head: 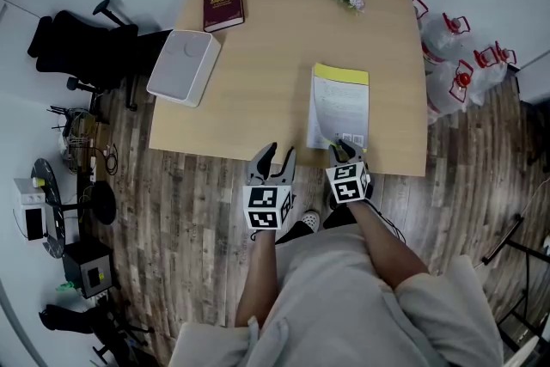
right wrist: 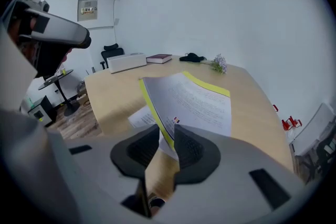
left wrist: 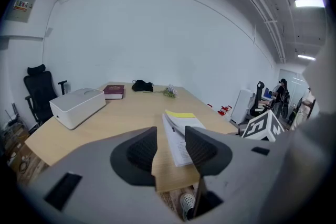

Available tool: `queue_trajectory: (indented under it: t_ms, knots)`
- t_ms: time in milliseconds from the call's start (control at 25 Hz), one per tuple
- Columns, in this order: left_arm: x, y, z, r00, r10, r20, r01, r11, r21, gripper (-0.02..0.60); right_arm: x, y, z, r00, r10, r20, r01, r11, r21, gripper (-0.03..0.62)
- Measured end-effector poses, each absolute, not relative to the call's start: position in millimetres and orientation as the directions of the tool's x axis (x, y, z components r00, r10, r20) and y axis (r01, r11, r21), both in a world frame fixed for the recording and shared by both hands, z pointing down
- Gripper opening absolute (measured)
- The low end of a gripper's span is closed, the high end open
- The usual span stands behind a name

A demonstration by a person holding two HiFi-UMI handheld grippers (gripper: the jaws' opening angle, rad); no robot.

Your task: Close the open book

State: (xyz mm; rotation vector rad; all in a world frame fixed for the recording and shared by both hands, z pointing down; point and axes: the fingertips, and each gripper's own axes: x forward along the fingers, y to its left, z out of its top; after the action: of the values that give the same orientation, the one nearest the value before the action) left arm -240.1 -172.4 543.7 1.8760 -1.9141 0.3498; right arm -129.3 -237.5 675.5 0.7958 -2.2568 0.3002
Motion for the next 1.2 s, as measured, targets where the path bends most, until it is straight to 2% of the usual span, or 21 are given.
queue_trajectory:
  t_ms: [560, 1200]
  knots:
    - [-221, -173, 550, 0.072, -0.879, 0.472, -0.991, -0.008, 0.137, 0.175, -116, -221, 676, -0.559, -0.427, 0.711, -0.638, 0.769, -0.04, 0.101]
    - [-186, -148, 555, 0.185, -0.866, 0.465, -0.979, -0.119, 0.167, 0.173, -52, -193, 626, -0.56, -0.579, 0.592, -0.786, 0.597, -0.16, 0.098]
